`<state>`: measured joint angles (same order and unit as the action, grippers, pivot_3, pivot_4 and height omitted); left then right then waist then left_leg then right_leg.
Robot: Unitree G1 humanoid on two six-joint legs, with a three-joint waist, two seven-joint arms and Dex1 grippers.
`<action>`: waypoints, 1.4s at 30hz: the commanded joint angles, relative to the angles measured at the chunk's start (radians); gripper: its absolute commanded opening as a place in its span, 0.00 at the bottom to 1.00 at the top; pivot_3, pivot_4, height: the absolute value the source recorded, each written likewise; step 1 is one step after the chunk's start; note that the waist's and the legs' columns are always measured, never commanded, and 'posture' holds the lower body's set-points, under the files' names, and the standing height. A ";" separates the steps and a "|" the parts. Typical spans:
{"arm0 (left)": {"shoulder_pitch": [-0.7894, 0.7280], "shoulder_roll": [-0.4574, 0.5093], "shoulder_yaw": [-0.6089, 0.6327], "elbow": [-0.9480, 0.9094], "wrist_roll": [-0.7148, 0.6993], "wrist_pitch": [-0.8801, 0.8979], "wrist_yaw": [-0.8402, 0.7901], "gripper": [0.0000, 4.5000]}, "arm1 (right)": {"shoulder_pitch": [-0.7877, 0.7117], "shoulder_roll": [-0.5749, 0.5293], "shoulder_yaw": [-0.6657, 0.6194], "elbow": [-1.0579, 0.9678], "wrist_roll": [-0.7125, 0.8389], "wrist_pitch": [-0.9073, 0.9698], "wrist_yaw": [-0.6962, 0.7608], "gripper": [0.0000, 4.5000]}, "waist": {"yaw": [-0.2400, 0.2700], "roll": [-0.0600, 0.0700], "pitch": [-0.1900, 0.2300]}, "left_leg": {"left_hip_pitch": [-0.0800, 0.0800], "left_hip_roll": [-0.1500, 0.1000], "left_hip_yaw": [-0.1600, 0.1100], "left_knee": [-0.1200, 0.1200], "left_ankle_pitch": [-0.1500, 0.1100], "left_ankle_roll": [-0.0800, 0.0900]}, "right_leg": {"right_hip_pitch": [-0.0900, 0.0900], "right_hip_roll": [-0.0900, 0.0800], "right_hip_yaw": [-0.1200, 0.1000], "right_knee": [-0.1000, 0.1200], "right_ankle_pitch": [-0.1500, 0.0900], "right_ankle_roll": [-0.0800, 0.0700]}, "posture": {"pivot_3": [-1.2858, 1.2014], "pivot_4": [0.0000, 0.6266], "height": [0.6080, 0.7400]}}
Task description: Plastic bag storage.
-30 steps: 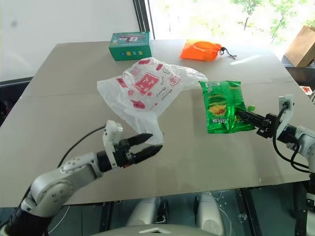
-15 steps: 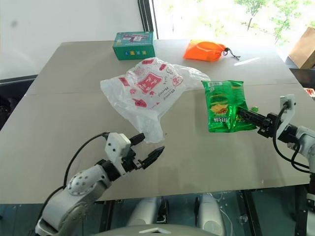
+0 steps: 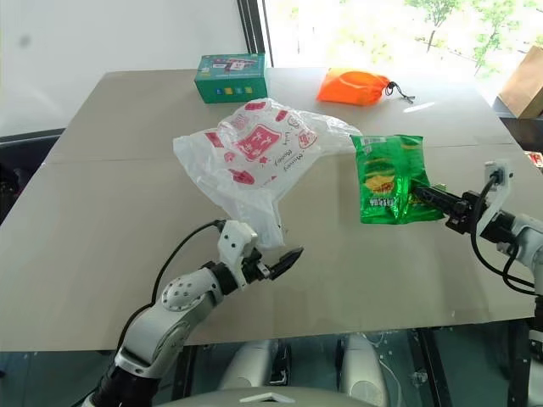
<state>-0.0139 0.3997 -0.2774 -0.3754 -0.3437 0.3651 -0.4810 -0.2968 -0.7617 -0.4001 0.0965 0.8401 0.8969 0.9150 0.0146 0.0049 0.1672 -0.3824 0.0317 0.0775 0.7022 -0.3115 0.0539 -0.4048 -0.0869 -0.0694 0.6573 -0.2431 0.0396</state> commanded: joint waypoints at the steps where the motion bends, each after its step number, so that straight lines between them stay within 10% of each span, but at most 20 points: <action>1: -0.028 -0.010 0.012 0.010 -0.003 -0.038 -0.055 0.91 | 0.014 -0.032 -0.035 -0.035 0.026 0.016 0.025 0.00 | 0.000 0.000 0.000 | 0.000 0.000 0.000 0.000 0.000 0.000 | 0.000 0.000 0.000 0.000 0.000 0.000 | 0.52 0.24 1.00; 11: 0.040 0.005 0.131 -0.034 -0.012 -0.051 -0.064 0.01 | 0.061 0.019 0.087 -0.147 0.053 0.078 0.073 0.00 | -0.009 -0.001 0.000 | 0.001 0.001 -0.001 0.000 -0.002 0.003 | 0.000 0.001 0.001 0.000 0.000 0.000 | 0.52 0.24 1.00; 23: 0.154 -0.018 0.246 -0.249 -0.046 -0.084 -0.018 0.01 | -0.145 0.231 0.378 0.002 -0.091 -0.042 0.129 0.00 | -0.002 -0.003 0.000 | -0.002 0.000 -0.002 0.000 0.000 0.000 | -0.002 0.000 0.001 0.000 0.000 0.000 | 0.52 0.24 1.00; 35: 0.227 -0.001 0.208 -0.273 -0.043 -0.096 -0.056 0.01 | -0.400 0.380 0.355 0.266 -0.146 -0.144 0.146 0.00 | -0.002 -0.005 0.000 | -0.005 0.000 -0.002 0.000 0.000 0.000 | -0.005 0.000 -0.001 0.000 0.000 0.000 | 0.52 0.24 1.00; 42: 0.217 0.027 0.197 -0.232 -0.043 -0.118 -0.123 0.01 | -0.600 0.628 0.344 0.578 -0.302 -0.358 -0.096 0.00 | -0.029 -0.004 0.000 | -0.005 0.002 -0.001 0.000 0.000 -0.001 | -0.007 0.001 0.000 0.003 0.000 0.000 | 0.52 0.24 1.00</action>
<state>0.2144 0.4237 -0.0844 -0.5983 -0.3778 0.2722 -0.5907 -0.8346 -0.1817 -0.0200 0.6114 0.5597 0.6183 0.9106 -0.0140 0.0004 0.1669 -0.3872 0.0335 0.0769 0.7020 -0.3111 0.0531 -0.4121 -0.0861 -0.0692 0.6605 -0.2432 0.0392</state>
